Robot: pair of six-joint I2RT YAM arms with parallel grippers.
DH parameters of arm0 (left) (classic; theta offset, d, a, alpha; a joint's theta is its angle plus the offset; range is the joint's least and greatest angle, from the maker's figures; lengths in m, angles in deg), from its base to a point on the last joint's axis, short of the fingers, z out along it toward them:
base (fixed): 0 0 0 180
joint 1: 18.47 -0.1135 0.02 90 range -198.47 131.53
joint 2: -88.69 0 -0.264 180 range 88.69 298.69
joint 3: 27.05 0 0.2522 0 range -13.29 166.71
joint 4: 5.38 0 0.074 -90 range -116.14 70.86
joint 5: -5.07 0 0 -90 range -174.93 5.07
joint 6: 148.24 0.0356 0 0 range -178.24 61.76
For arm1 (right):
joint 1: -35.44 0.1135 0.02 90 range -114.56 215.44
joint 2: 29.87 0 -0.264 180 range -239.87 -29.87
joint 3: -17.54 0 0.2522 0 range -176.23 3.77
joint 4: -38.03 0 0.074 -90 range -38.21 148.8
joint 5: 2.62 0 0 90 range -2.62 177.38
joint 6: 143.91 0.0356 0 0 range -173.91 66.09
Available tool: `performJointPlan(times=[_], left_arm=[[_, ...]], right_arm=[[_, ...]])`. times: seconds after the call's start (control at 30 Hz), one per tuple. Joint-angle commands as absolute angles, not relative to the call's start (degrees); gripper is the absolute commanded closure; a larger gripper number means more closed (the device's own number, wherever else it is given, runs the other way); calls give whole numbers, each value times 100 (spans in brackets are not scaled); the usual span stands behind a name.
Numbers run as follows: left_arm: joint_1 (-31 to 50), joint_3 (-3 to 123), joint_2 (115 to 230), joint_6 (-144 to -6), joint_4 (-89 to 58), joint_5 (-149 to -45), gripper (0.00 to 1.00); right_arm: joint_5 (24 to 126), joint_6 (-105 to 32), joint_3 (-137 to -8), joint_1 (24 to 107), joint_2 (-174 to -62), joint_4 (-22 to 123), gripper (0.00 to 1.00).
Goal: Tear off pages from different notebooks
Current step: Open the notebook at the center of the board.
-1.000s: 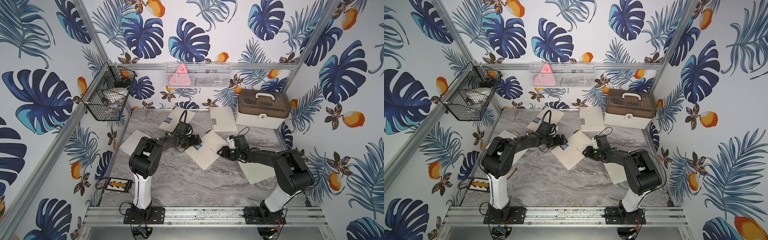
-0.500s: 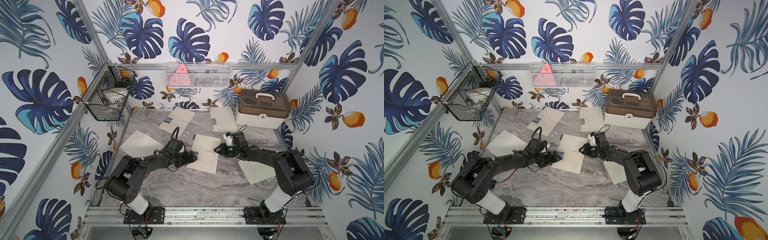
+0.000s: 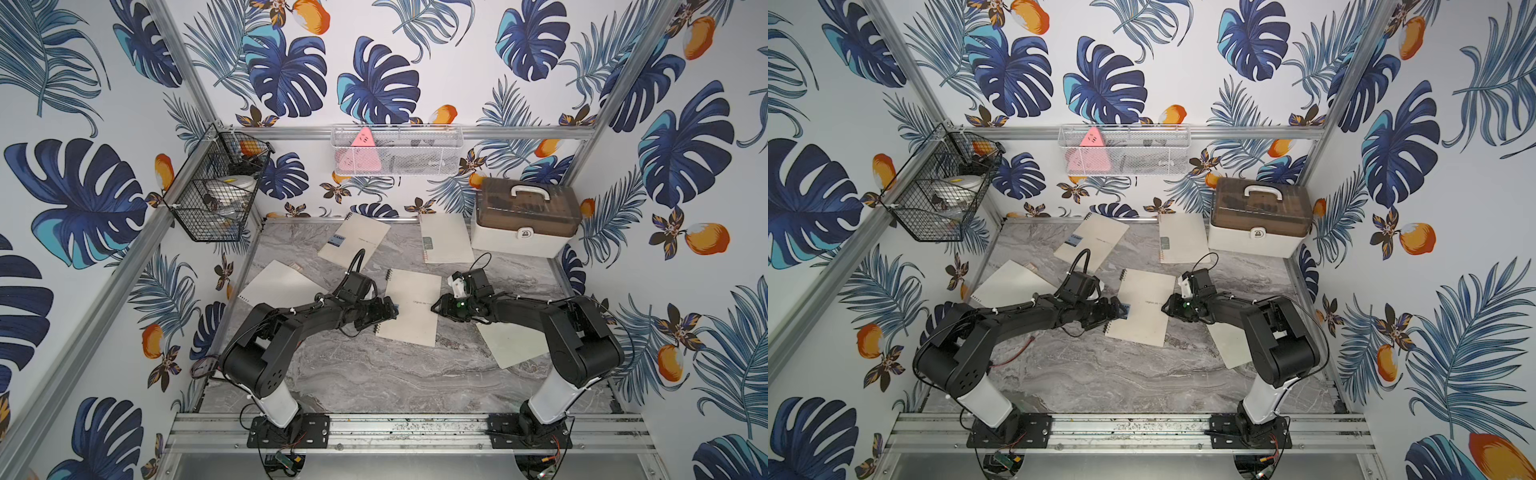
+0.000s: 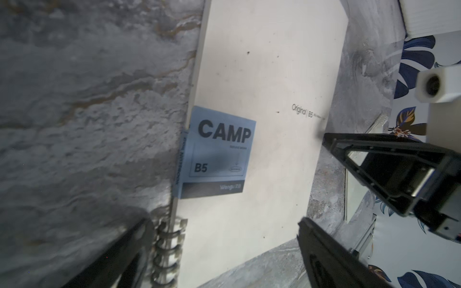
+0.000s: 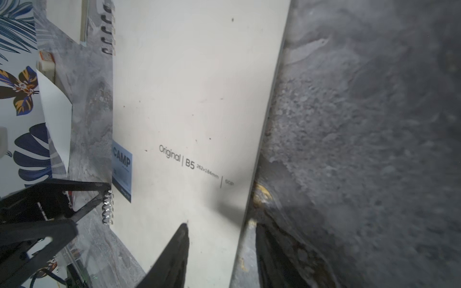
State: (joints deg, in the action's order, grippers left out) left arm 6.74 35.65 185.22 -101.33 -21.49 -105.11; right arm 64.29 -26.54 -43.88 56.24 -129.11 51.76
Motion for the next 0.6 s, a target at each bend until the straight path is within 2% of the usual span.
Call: performJointPlan(times=[0.0, 0.2, 0.57], left_arm=[[687, 3610, 18624, -10015, -2346, -10394, 5], [840, 3577, 18598, -10163, -2145, -10505, 6], [1091, 3329, 18336, -10425, -1880, -10651, 6]], right_arm=[[6416, -2626, -4404, 5630, -12954, 5082, 59], [6214, -2521, -4476, 5627, -12925, 4908, 69], [5638, -2325, -4518, 5636, -12401, 4818, 69]])
